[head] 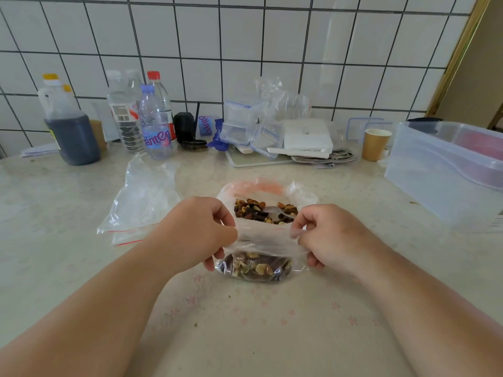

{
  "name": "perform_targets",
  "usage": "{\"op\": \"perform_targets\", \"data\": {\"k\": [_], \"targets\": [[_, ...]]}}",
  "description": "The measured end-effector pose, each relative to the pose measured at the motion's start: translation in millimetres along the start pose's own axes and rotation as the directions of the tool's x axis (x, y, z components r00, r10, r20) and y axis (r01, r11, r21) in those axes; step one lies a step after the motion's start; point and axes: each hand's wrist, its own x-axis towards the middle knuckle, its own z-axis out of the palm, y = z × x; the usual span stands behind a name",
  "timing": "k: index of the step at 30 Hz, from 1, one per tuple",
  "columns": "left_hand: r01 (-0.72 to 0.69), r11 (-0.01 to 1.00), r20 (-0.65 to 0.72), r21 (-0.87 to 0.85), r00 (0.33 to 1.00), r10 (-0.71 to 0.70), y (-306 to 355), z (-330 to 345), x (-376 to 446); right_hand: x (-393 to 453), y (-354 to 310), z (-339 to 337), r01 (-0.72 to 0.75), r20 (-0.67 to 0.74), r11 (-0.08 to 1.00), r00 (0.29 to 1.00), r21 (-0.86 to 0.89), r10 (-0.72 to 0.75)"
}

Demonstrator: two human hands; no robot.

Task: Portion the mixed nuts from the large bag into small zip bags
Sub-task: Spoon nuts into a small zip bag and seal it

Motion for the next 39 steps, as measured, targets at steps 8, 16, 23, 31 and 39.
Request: {"op": "perform_targets", "data": {"k": [8, 16, 23, 31, 39], "targets": [[0.104, 0.873, 0.119, -0.477, 0.991, -0.054, -1, -7, 4, -2, -9, -10, -0.182, 0.277, 0.757, 0.961, 0.628, 0.001], [0.239, 0.718, 0.396, -0.654, 0.916, 0.055, -4, -7, 5, 0, -6, -5, -0.09, 0.239, 0.803, 0.969, 0.589, -0.067], [0.19, 0.674, 0.416, -0.714, 0.889, 0.19, -5, -12, 6, 1, -4, -2, 0.157, -0.239, 0.952, 0.967, 0.263, -0.093], [-0.036, 0.793, 0.136, -0.608, 0.98, 0.149, 1, -5, 3, -1, -9, -8, -0.077, -0.001, 0.798, 0.995, 0.598, 0.097], [-0.032, 0.876, -0.116, -0.481, 0.993, -0.027, 1, -4, 5, -1, -12, -16, -0.339, 0.385, 0.32, 0.918, 0.885, -0.093]]}}
